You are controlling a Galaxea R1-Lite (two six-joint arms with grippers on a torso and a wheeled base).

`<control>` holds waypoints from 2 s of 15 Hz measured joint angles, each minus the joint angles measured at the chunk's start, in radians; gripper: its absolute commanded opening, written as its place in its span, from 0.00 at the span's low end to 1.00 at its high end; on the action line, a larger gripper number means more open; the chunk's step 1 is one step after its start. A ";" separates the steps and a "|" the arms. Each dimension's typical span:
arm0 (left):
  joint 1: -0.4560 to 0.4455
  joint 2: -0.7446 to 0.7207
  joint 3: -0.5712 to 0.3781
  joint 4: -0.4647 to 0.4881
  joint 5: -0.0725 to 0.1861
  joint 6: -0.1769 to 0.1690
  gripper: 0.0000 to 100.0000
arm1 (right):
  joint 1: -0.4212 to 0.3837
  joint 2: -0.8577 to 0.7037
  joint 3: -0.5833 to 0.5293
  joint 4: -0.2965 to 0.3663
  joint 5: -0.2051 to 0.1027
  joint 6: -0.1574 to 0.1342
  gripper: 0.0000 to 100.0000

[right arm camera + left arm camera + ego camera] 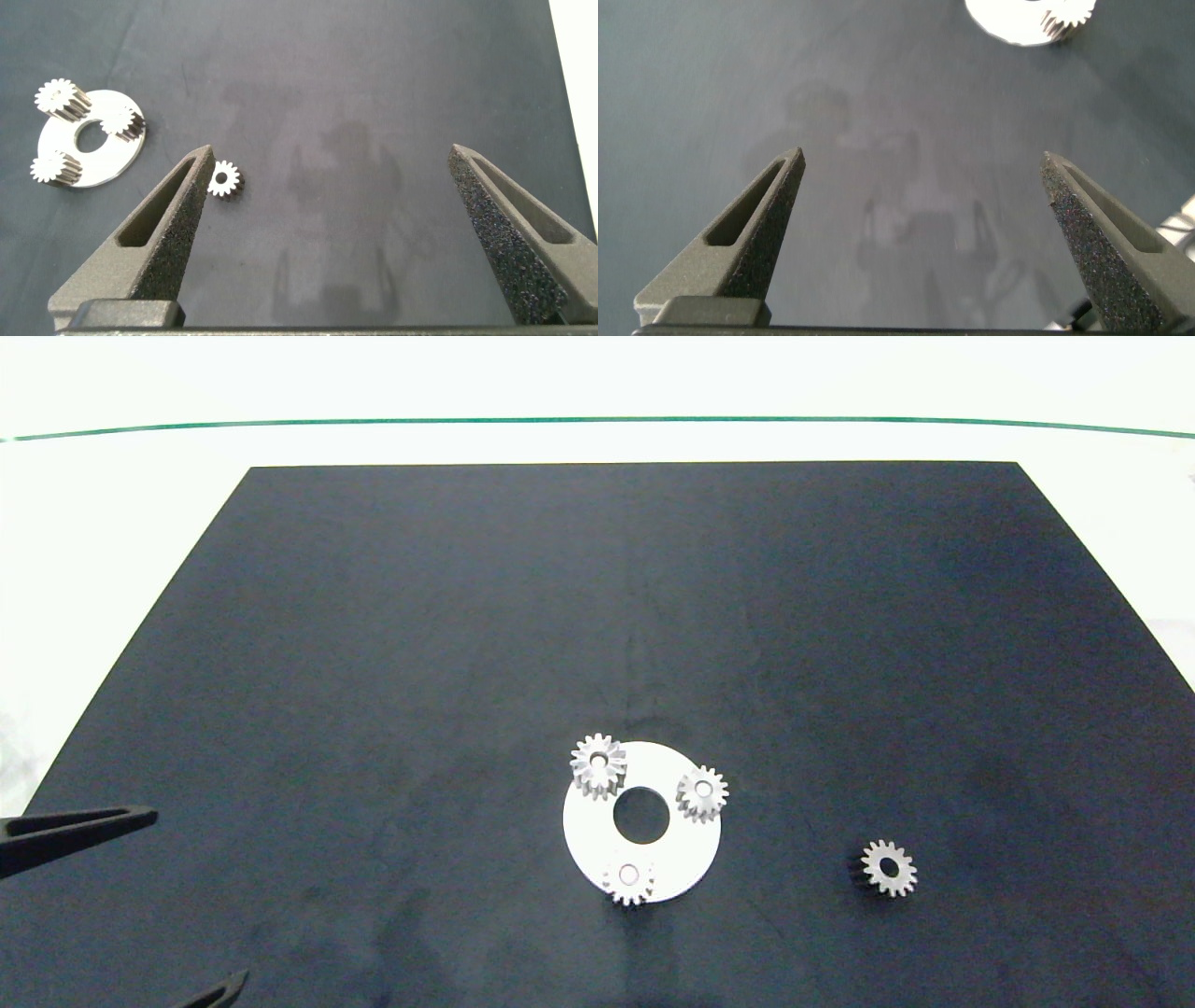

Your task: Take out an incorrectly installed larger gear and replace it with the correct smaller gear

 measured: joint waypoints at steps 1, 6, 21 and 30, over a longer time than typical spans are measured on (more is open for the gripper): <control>-0.034 0.053 -0.007 -0.036 0.017 0.016 1.00 | -0.001 0.015 -0.004 -0.001 0.000 0.001 1.00; -0.267 0.308 -0.119 -0.085 0.246 0.041 1.00 | -0.002 0.044 -0.009 0.000 0.000 0.001 1.00; -0.360 0.754 -0.436 -0.051 0.310 -0.106 1.00 | 0.000 0.047 0.000 0.002 0.002 0.003 1.00; -0.419 0.886 -0.524 -0.067 0.340 -0.116 1.00 | 0.000 0.046 0.000 0.001 0.005 0.004 1.00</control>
